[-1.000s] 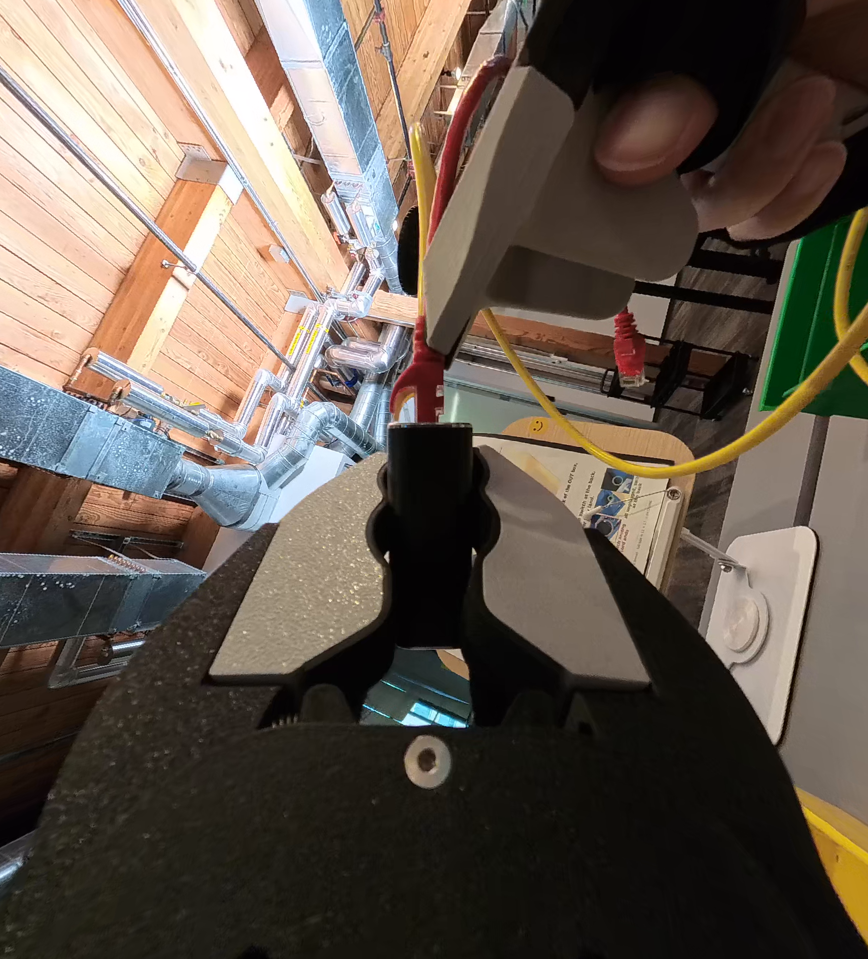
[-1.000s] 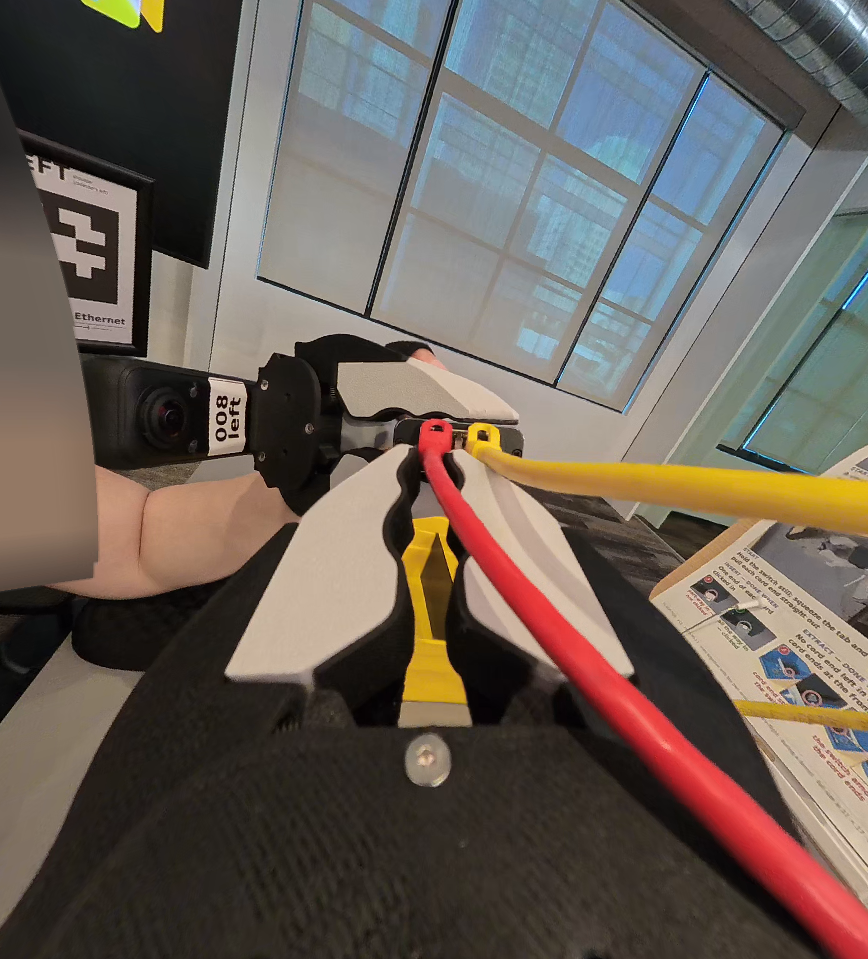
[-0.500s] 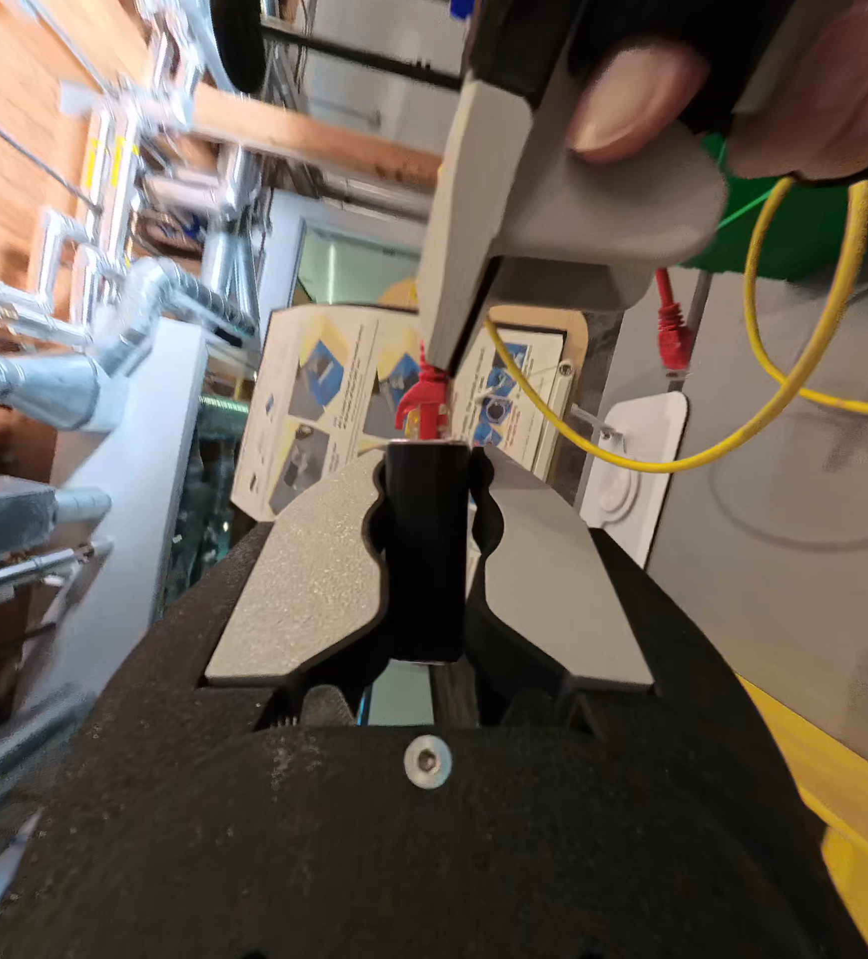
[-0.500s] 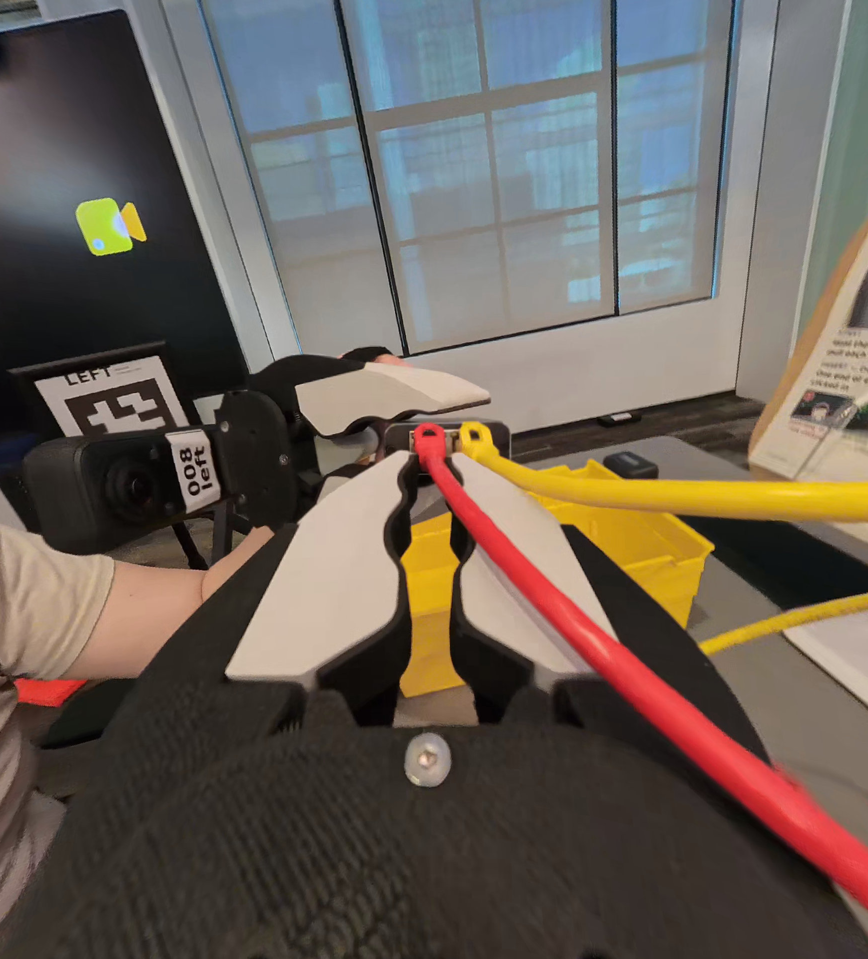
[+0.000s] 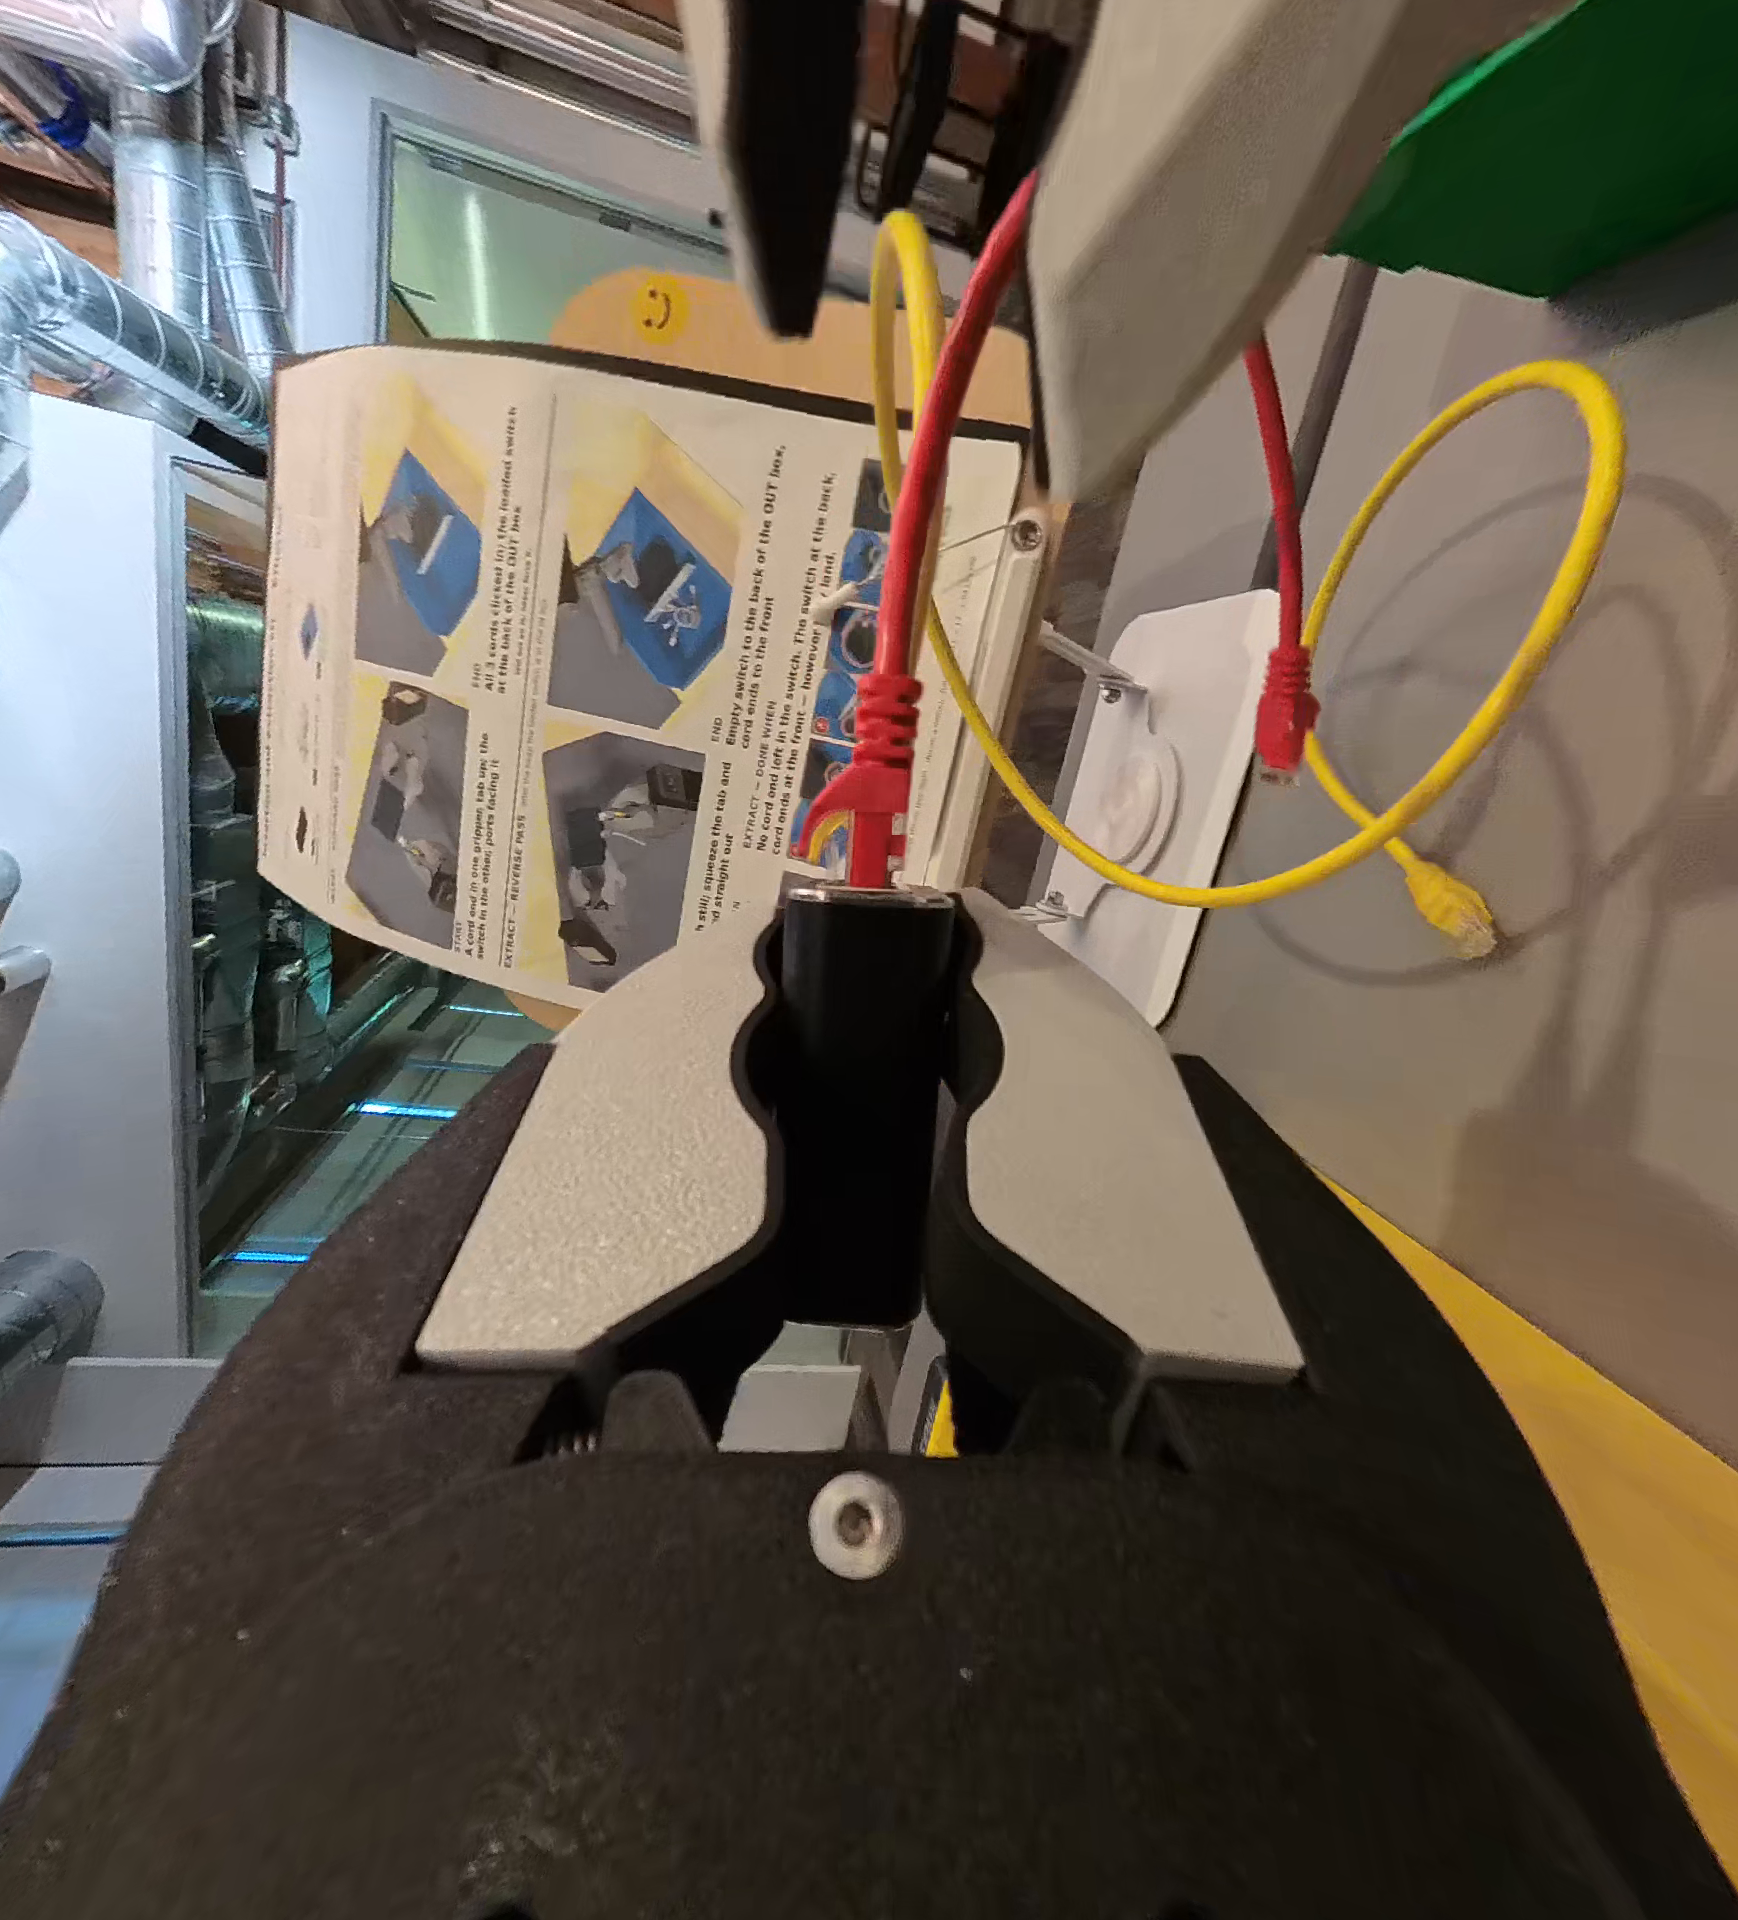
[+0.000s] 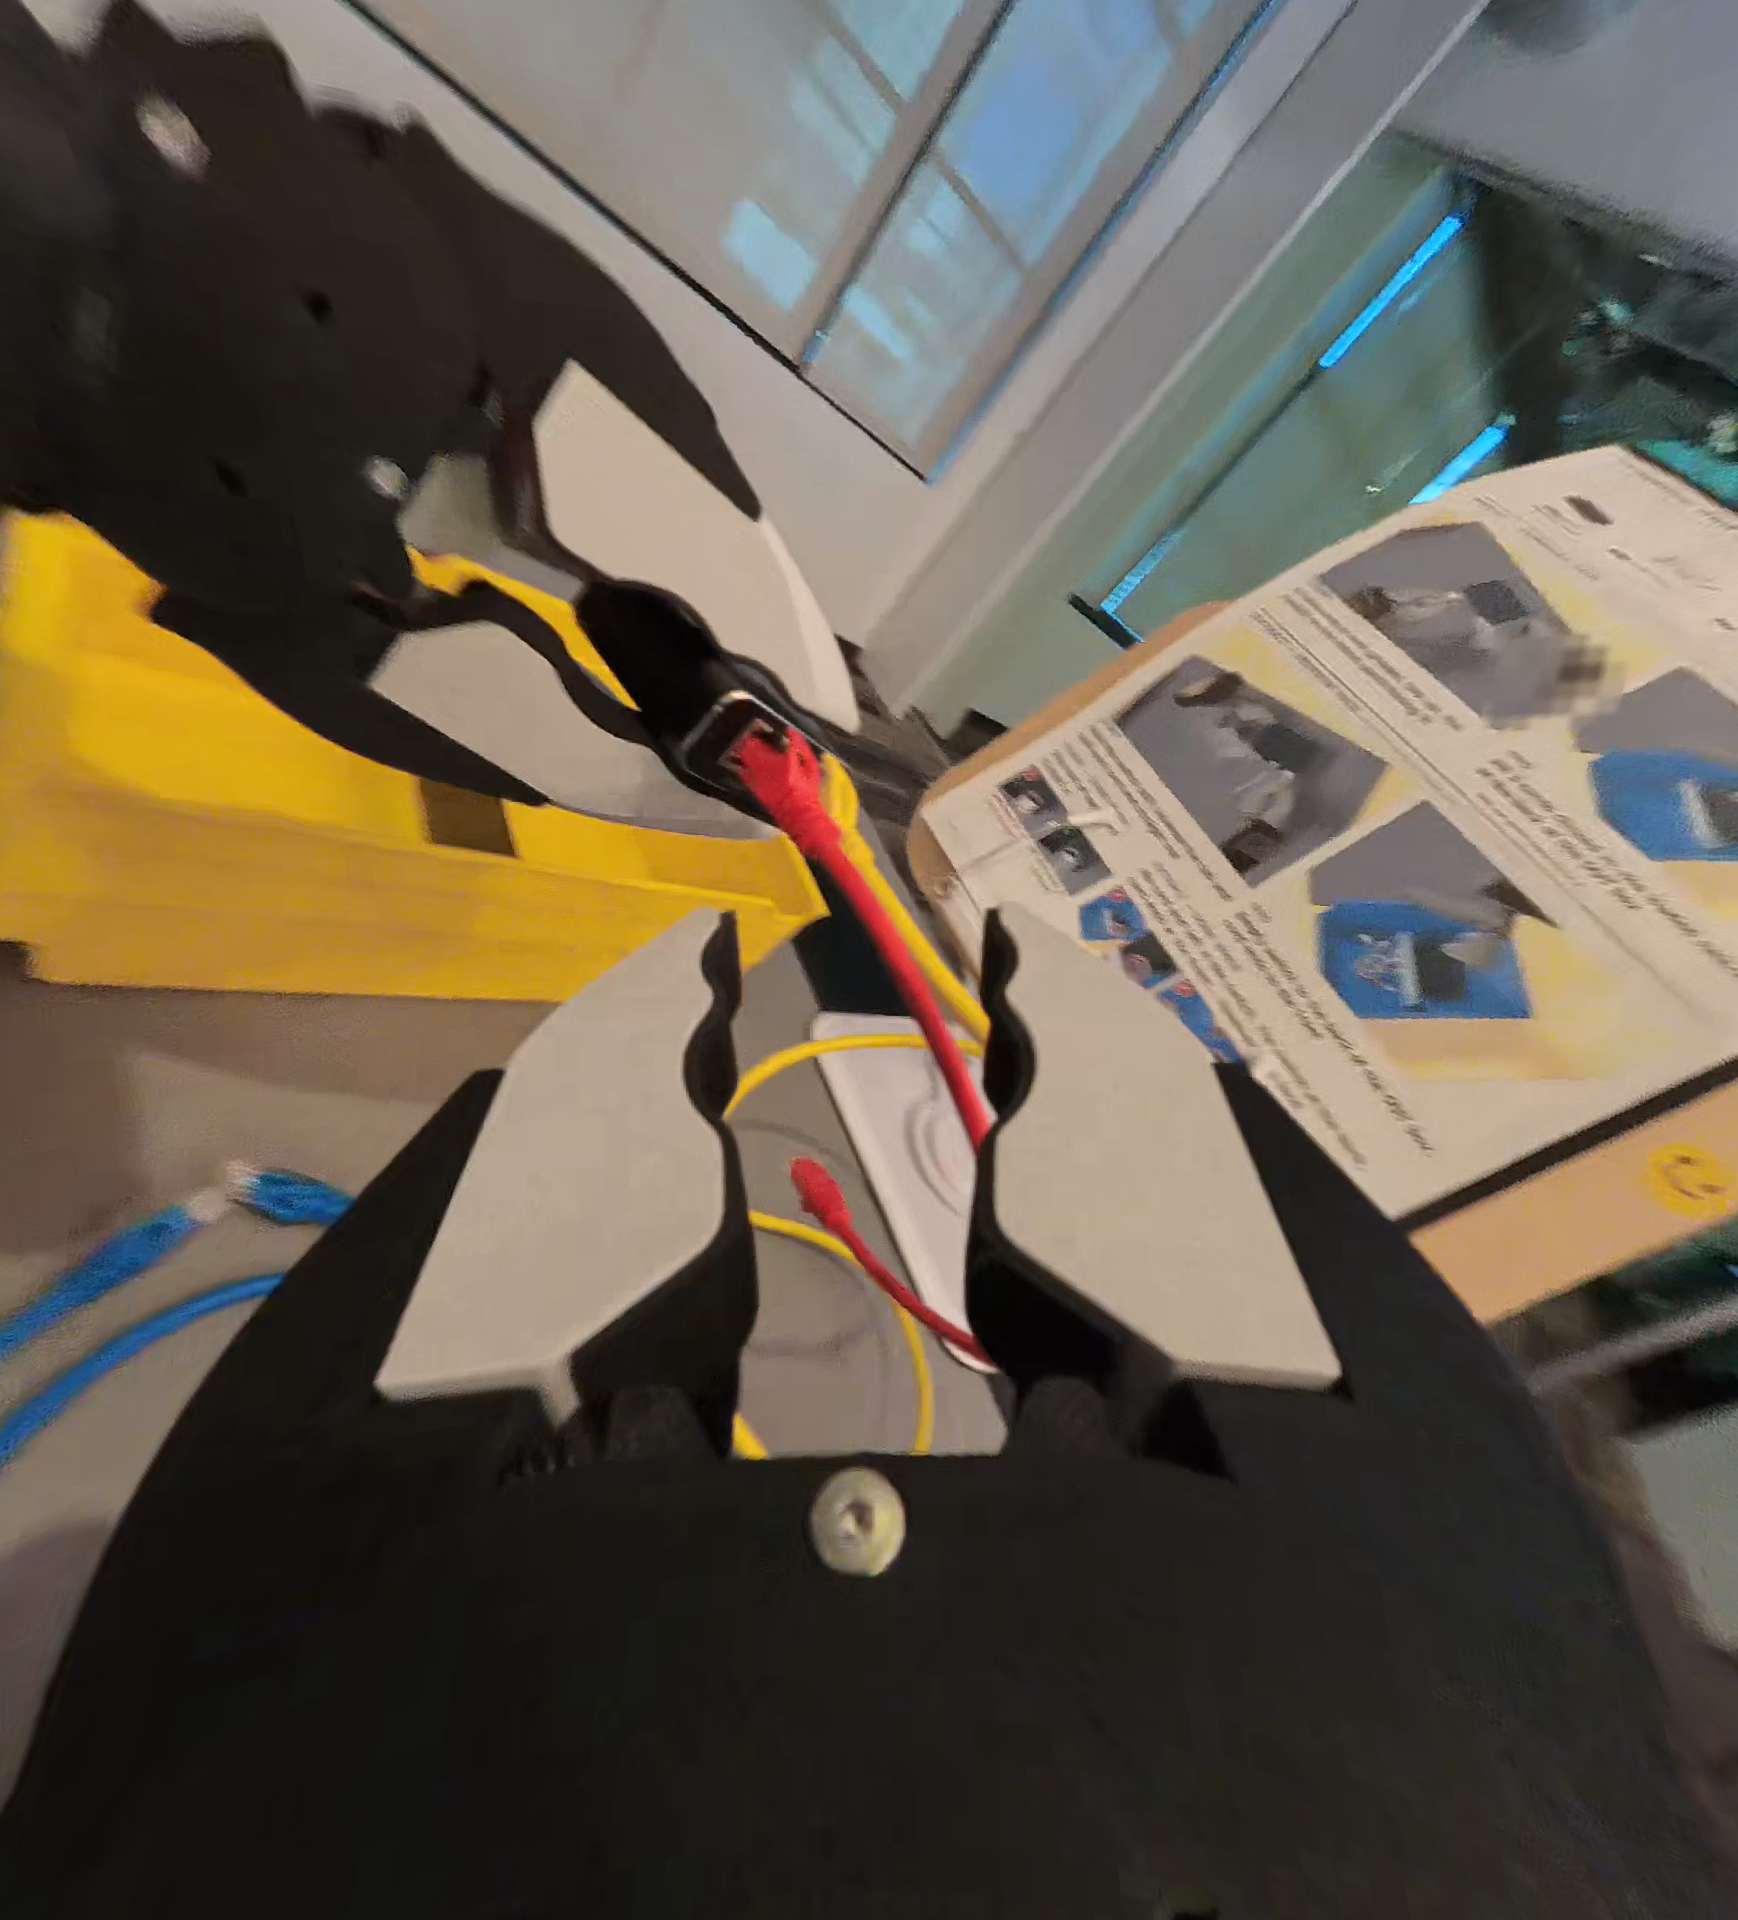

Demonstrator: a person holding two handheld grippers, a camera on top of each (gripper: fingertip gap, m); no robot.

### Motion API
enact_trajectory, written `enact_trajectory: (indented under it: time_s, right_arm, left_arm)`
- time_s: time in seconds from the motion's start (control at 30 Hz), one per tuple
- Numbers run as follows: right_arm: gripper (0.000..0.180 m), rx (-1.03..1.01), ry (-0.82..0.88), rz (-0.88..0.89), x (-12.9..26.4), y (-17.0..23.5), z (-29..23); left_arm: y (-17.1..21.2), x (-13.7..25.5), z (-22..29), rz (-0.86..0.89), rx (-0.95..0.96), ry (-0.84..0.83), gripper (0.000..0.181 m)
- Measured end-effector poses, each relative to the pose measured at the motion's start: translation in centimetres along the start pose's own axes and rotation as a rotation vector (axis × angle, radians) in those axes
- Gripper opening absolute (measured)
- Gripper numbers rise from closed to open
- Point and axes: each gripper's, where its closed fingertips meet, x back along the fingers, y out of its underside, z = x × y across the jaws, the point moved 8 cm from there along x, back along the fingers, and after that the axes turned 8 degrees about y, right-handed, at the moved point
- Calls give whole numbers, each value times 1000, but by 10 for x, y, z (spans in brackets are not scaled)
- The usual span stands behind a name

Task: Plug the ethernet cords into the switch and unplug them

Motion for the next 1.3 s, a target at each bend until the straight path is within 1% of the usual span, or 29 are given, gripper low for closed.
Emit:
enact_trajectory:
  time_s: [0.03, 0.1, 0.13, 0.2, 0.23, 0.27, 0.33, 0.37, 0.4, 0.43, 0.5, 0.63, 0.7, 0.77, 0.87, 1.0, 1.07, 1.13, 1.17, 1.23, 1.3]
  right_arm:
    - [49, 51, 22, -31, -5, 3, -4]
    - [46, 188, 80, -86, -12, 9, -10]
    - [39, 255, 111, -114, -14, 12, -12]
    - [11, 317, 95, -157, -18, 19, -17]
    - [9, 315, 70, -179, -19, 23, -19]
    - [8, 298, 32, -204, -20, 27, -21]
    - [7, 235, -30, -273, -26, 36, -25]
    - [7, 237, -28, -311, -29, 41, -27]
    - [6, 278, -10, -350, -33, 47, -30]
    - [6, 331, 8, -396, -37, 53, -33]
    - [6, 391, 3, -466, -44, 65, -41]
    - [7, 512, -80, -553, -52, 83, -60]
    - [7, 596, -137, -609, -53, 90, -68]
    - [8, 677, -191, -630, -54, 95, -79]
    - [8, 720, -197, -656, -59, 102, -89]
    - [8, 671, -261, -757, -57, 109, -95]
    - [12, 598, -341, -826, -52, 111, -98]
    - [21, 509, -381, -893, -47, 110, -98]
    - [22, 461, -408, -913, -43, 107, -98]
    - [22, 343, -458, -904, -36, 95, -96]
    - [22, 190, -524, -849, -29, 78, -96]
  left_arm:
    - [-2, 0, 2, -9, -13, 5, 26]
    - [-6, 0, 6, -18, -42, 19, 26]
    - [-8, 1, 8, -18, -56, 25, 26]
    - [-11, 1, 13, -15, -76, 54, 27]
    - [-11, 0, 16, -21, -72, 86, 28]
    - [-9, -1, 18, -29, -60, 118, 29]
    - [-4, -3, 19, -28, -24, 161, 38]
    - [0, -2, 17, -36, -4, 186, 40]
    - [4, 1, 12, -41, 15, 183, 46]
    - [9, 6, 6, -44, 37, 187, 48]
    - [19, 20, -10, -39, 111, 166, 48]
    - [42, 50, -39, -49, 221, 80, 45]
    - [49, 60, -46, -67, 243, 53, 45]
    - [52, 66, -50, -68, 245, 38, 43]
    - [53, 67, -52, -48, 259, 39, 43]
    - [58, 66, -54, -50, 274, 49, 44]
    - [62, 65, -55, -61, 278, 49, 44]
    - [66, 66, -56, -62, 290, 50, 45]
    - [69, 67, -58, -59, 299, 49, 45]
    - [74, 70, -61, -50, 318, 43, 44]
    - [80, 74, -65, -42, 343, 36, 44]
